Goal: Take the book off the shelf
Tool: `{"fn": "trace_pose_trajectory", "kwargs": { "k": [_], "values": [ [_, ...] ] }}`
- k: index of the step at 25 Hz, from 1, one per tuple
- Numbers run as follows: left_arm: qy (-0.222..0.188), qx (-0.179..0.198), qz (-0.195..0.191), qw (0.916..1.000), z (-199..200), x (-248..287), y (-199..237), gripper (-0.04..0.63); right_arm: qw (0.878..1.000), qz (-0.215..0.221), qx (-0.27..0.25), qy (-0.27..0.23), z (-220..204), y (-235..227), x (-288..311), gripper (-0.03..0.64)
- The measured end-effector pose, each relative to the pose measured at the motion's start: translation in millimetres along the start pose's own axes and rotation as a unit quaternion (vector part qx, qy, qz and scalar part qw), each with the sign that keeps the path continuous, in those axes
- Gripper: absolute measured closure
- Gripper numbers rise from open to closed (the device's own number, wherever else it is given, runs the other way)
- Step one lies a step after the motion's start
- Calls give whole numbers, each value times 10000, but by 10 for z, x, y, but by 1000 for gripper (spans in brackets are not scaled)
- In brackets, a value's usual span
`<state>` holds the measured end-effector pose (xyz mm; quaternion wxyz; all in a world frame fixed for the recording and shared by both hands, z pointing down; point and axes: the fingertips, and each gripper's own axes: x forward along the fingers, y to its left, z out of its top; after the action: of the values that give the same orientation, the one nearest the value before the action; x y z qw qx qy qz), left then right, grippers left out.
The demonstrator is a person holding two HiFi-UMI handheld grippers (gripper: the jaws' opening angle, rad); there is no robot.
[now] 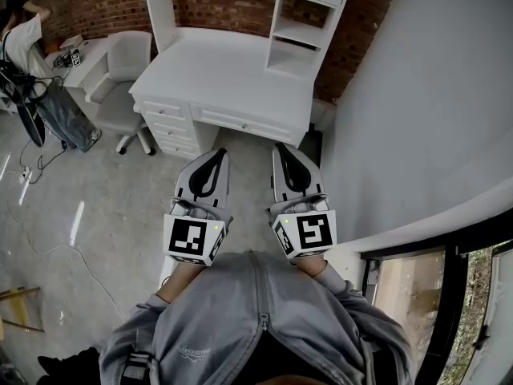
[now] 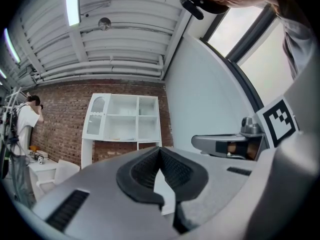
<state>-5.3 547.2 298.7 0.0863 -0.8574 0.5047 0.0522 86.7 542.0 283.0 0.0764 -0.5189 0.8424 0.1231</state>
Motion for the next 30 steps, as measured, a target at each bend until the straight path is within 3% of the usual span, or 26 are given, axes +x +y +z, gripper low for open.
{"fn": "trace_pose_trajectory", "kwargs": {
  "k": [20, 30],
  "values": [
    [77, 46, 13, 10000, -189, 397, -50, 588, 9999, -29, 102, 20, -210, -407, 117, 589],
    [84, -133, -39, 9999, -423, 836, 453, 588, 9999, 19, 34, 97, -459, -444, 786, 589]
  ]
}}
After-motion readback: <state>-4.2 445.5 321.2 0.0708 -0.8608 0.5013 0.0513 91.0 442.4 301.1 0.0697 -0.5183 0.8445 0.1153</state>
